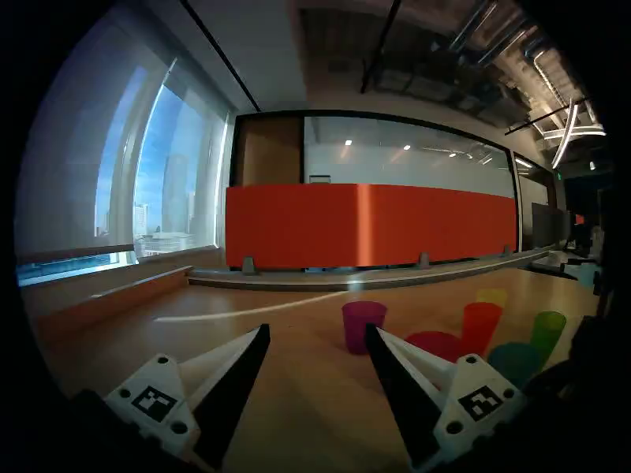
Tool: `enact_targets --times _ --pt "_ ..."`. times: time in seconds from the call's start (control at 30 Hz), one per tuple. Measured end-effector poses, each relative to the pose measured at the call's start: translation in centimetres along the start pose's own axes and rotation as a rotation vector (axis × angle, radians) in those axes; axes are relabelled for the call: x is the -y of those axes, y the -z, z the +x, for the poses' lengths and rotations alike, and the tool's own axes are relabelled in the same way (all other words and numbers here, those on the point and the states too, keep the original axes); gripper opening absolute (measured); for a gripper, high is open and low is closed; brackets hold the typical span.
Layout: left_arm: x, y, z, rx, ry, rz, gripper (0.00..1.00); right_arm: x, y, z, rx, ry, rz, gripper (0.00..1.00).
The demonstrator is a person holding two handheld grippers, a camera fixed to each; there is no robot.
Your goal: Pour water
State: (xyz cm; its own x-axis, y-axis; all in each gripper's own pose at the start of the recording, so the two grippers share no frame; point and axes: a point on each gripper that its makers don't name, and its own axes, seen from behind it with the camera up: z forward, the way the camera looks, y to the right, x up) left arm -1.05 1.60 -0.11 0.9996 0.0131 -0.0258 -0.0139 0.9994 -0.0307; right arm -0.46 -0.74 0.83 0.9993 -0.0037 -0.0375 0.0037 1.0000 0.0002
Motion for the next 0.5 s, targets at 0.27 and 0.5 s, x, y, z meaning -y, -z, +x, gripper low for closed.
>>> enact_targets --times 0.27,0.5 --pt "-0.02 -0.02 -0.04 -0.001 0.001 0.000 0.89 -0.01 0.05 -0.01 -0.001 -0.001 0.000 0.99" --pt "-0.04 -0.08 -0.03 -0.001 0.002 0.001 0.89 0.04 0.03 0.03 -0.001 -0.001 0.000 0.99"
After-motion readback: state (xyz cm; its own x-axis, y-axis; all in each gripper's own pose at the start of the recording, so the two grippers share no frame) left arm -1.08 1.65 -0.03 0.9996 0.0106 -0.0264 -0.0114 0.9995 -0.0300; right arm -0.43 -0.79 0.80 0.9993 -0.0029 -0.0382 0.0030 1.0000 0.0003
